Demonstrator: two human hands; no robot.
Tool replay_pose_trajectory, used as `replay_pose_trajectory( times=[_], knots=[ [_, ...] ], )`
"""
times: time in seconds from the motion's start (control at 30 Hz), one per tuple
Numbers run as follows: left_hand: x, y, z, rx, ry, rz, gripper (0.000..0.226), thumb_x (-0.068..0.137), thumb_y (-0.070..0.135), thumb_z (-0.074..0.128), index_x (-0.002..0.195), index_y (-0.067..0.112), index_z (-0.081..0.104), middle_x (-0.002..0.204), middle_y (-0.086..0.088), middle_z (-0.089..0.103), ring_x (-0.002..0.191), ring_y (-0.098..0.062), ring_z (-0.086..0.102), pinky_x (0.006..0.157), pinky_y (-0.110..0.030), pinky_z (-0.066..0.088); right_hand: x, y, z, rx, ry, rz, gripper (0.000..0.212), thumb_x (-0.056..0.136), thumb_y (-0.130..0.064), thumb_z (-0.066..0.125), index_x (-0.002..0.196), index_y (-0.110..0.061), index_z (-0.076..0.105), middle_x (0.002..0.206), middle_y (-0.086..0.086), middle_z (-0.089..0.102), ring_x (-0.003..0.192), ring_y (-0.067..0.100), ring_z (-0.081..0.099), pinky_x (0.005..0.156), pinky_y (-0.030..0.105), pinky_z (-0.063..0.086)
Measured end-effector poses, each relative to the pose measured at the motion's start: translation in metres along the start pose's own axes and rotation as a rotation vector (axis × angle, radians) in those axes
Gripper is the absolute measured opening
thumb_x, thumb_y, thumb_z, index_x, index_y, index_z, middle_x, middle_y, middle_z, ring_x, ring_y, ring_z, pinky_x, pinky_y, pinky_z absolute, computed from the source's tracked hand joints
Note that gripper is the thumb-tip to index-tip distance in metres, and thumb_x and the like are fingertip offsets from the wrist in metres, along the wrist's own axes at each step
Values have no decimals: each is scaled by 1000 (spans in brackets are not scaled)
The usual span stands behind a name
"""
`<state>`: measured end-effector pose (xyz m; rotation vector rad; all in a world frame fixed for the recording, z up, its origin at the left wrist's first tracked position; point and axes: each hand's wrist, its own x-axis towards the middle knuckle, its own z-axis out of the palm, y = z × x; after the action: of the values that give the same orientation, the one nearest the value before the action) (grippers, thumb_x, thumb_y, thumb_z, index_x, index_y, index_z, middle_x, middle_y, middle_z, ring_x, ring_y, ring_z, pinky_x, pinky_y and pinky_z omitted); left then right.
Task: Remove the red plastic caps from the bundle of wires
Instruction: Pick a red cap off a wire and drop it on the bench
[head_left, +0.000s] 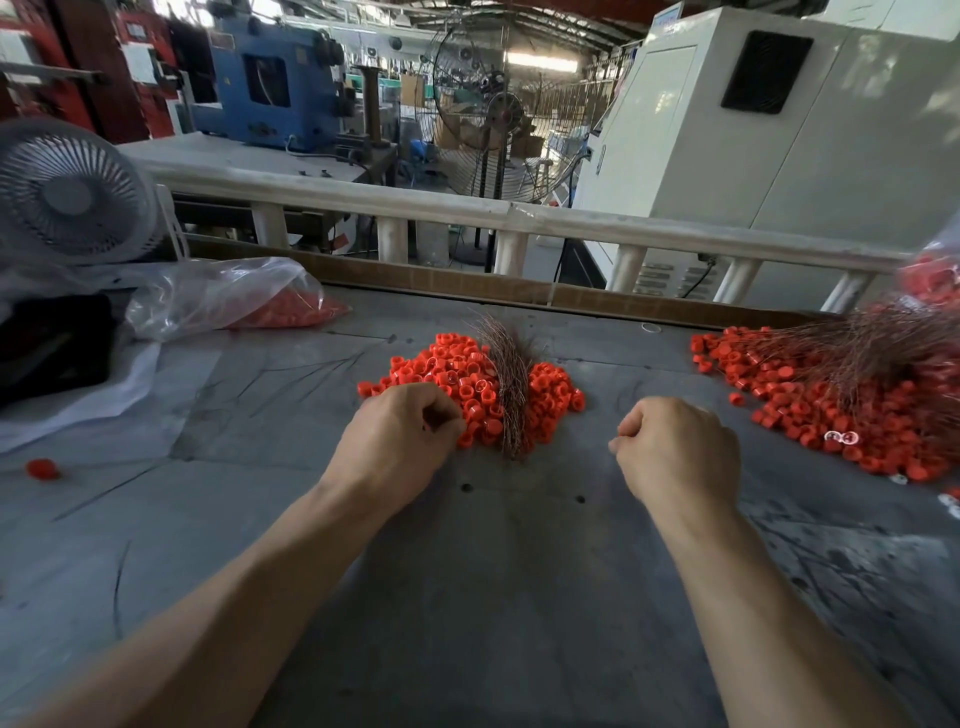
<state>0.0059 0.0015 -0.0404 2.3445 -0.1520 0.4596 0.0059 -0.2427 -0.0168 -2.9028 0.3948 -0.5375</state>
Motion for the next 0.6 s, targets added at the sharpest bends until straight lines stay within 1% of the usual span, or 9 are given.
replay_pose_trajectory(
  times=[0.07, 0.13, 0.23, 0.27, 0.33, 0.37, 0.4, 0.47, 0.6],
  knots=[
    [-1, 1, 0, 30, -9, 11, 5, 84, 30, 74, 80, 31, 71, 74, 24, 65, 71, 10, 58, 59, -14, 41, 0, 0, -2, 5, 27, -22, 8, 88, -29, 74, 93, -24, 76, 101, 2, 74, 107, 31, 61, 87, 37, 48],
    [-1, 2, 0, 47, -11, 19, 6, 83, 30, 76, 80, 32, 71, 74, 24, 63, 69, 10, 56, 58, -13, 38, -1, -4, -2, 138, 84, -96, 4, 89, -26, 74, 90, -23, 76, 98, 3, 73, 102, 31, 62, 82, 37, 49],
    [0, 4, 1, 53, -23, 7, 8, 80, 33, 79, 83, 31, 71, 79, 20, 65, 75, 3, 58, 66, -24, 49, -8, -19, 1, 388, 37, -190, 3, 90, -24, 73, 88, -23, 76, 88, -5, 75, 89, 23, 67, 75, 35, 54],
    [0, 4, 1, 61, -29, 6, 10, 79, 33, 79, 85, 30, 72, 80, 19, 65, 77, 1, 58, 69, -27, 51, -10, -23, 3, 424, 13, -206, 3, 90, -26, 74, 88, -24, 76, 83, -9, 74, 83, 19, 67, 71, 33, 53],
    [0, 4, 0, 66, -34, 11, 10, 80, 33, 79, 86, 30, 72, 81, 18, 66, 77, -1, 59, 70, -29, 52, -13, -29, 7, 453, -5, -231, 4, 91, -30, 73, 89, -27, 76, 73, -15, 68, 71, 12, 62, 64, 27, 44],
    [0, 4, 1, 64, -33, 15, 8, 81, 33, 78, 85, 30, 72, 80, 17, 67, 76, -1, 59, 70, -30, 53, -14, -31, 8, 466, -3, -244, 5, 91, -31, 72, 90, -28, 75, 72, -15, 68, 69, 10, 62, 62, 26, 41],
    [0, 4, 1, 62, -32, 21, 7, 82, 34, 76, 84, 29, 72, 79, 17, 67, 75, -1, 60, 69, -31, 53, -14, -32, 9, 486, 2, -255, 7, 93, -32, 71, 90, -28, 75, 74, -15, 70, 68, 10, 63, 61, 26, 42],
    [-2, 7, 2, 60, -26, 40, 15, 84, 42, 73, 77, 28, 71, 71, 15, 67, 69, -1, 59, 64, -30, 52, -15, -36, 11, 529, 15, -262, 12, 94, -35, 70, 89, -26, 75, 76, -10, 74, 70, 12, 66, 62, 28, 48],
    [-4, 18, 5, 50, -87, 75, 29, 80, 55, 72, 70, 28, 68, 61, 13, 66, 59, -1, 59, 56, -29, 50, -15, -43, 15, 545, 20, -254, 13, 92, -36, 72, 91, -24, 77, 84, -6, 77, 80, 17, 70, 70, 34, 56]
  ],
)
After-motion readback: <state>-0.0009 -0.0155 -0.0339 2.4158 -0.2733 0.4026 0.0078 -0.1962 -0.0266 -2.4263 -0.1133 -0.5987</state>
